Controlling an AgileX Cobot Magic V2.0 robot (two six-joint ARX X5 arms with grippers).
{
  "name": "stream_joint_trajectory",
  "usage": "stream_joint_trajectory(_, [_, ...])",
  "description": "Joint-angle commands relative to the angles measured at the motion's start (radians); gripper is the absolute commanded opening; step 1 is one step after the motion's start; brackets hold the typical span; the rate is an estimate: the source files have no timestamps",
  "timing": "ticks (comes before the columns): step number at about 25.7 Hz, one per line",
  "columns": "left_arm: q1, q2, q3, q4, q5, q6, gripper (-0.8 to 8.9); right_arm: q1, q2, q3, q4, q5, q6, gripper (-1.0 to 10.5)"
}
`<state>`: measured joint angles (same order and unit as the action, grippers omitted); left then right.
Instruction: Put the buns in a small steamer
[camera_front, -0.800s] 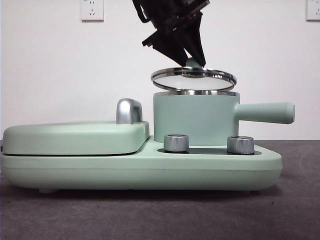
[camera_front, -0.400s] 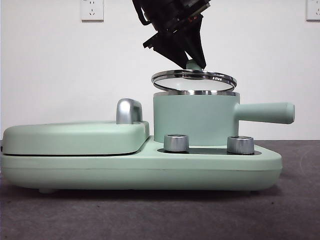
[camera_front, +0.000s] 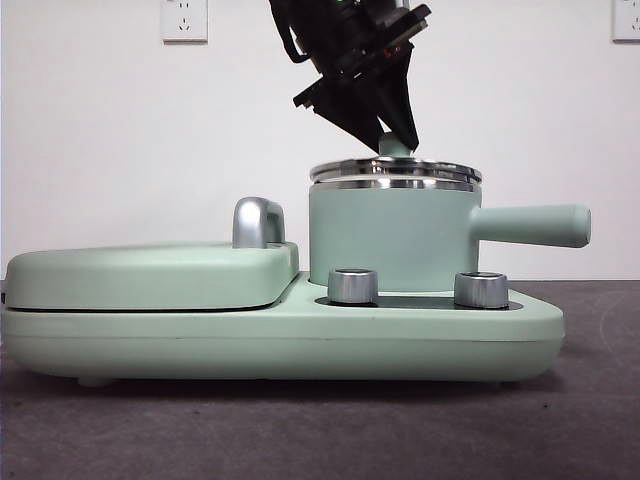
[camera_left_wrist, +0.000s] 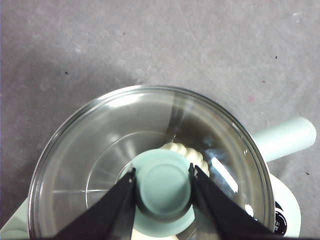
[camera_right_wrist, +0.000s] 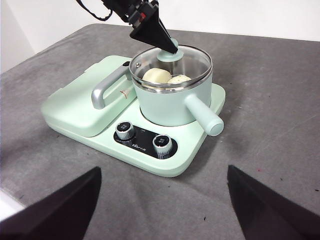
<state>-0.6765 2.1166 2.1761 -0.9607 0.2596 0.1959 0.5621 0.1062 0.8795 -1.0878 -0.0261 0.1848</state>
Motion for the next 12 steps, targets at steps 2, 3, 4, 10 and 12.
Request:
stream_joint_trajectory(2, [-0.012,0.049,0.041,0.015,0.003,0.013,0.19,0.006,0.0,0.007,0.01,0.0,0.01,4.0])
stream_joint_trajectory(3, [-0.013,0.055,0.041,0.011,0.003,0.013,0.19,0.006,0.0,0.007,0.01,0.0,0.011,4.0])
stream_joint_trajectory(4, [-0.015,0.059,0.041,0.005,0.003,0.014,0.19,0.006,0.0,0.007,0.01,0.0,0.011,4.0])
stream_joint_trajectory(10, [-0.019,0.061,0.041,-0.039,0.002,0.114,0.26,0.006,0.0,0.007,0.01,0.0,0.014,4.0])
stream_joint_trajectory(12, [-0.019,0.061,0.041,-0.049,0.002,0.13,0.46,0.006,0.0,0.007,0.01,0.0,0.014,4.0])
